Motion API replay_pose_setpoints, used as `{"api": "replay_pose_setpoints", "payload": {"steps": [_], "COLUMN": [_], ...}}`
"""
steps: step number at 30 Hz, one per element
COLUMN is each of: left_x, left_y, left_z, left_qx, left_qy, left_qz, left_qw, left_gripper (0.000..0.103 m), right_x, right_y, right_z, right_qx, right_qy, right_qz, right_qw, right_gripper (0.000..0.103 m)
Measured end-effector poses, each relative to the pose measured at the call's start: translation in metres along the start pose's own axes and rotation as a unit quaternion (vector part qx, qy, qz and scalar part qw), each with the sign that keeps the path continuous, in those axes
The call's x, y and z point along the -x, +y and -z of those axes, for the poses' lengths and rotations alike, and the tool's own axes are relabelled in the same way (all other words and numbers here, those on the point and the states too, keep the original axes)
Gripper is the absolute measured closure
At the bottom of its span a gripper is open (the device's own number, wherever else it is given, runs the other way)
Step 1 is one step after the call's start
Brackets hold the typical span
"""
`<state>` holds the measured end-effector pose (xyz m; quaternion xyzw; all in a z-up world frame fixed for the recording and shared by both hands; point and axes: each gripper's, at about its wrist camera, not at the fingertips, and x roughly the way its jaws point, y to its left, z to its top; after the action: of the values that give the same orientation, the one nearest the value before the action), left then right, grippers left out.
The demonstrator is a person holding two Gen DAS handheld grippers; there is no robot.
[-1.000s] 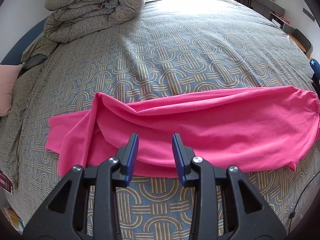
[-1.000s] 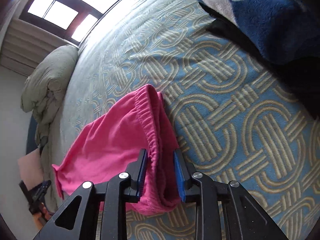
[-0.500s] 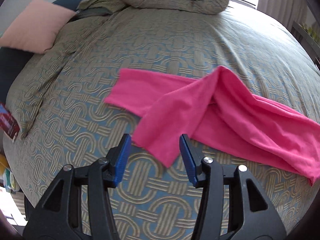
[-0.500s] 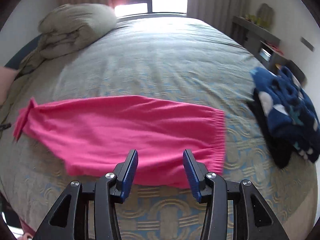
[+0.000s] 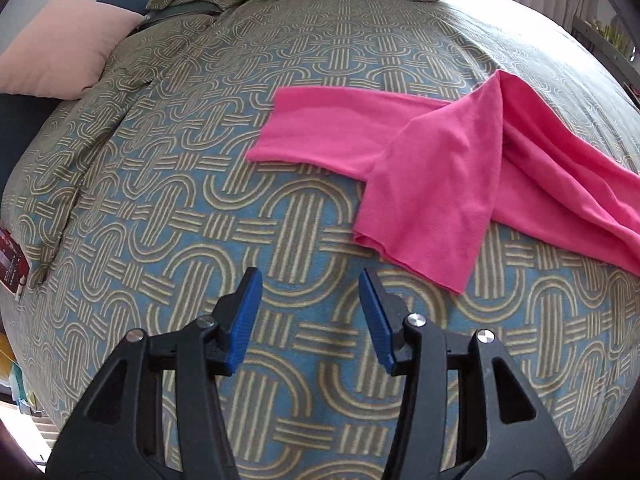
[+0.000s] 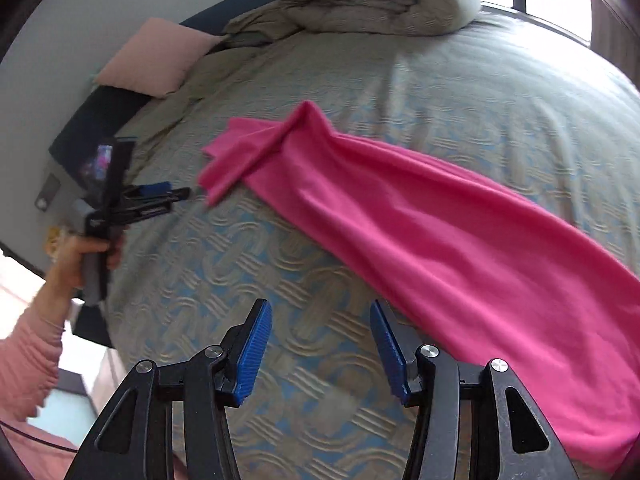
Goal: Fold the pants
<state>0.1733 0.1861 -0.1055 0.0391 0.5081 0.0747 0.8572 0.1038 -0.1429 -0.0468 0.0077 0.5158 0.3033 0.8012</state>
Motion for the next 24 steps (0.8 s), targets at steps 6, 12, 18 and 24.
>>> {"api": "replay_pose_setpoints", "payload": {"steps": [6, 12, 18, 24], "left_x": [-0.006, 0.004, 0.013, 0.025], "left_y": [0.016, 0.03, 0.022, 0.016], "left_z": [0.002, 0.008, 0.024, 0.031], "left_qx": [-0.006, -0.028, -0.095, -0.119], "left_qy": [-0.026, -0.058, -0.08, -0.1], "left_qz": [0.015, 0.054, 0.073, 0.103], "left_qw": [0.9995, 0.9964, 0.9896, 0.9825], "left_gripper": [0.051, 0.051, 0.05, 0.038], "right_x": [-0.074, -0.155, -0.191, -0.191], "right_y": [0.06, 0.095, 0.098, 0.106], "right_z": [-0.063, -0.1, -0.105, -0.123], "right_qx": [-0.023, -0.075, -0.146, -0.148], "right_qy": [0.027, 0.086, 0.103, 0.083], "right_qz": [-0.059, -0.085, -0.105, -0.095], "right_qw": [0.998, 0.99, 0.978, 0.981], "right_gripper": [0.064, 0.079, 0.07, 0.101]}}
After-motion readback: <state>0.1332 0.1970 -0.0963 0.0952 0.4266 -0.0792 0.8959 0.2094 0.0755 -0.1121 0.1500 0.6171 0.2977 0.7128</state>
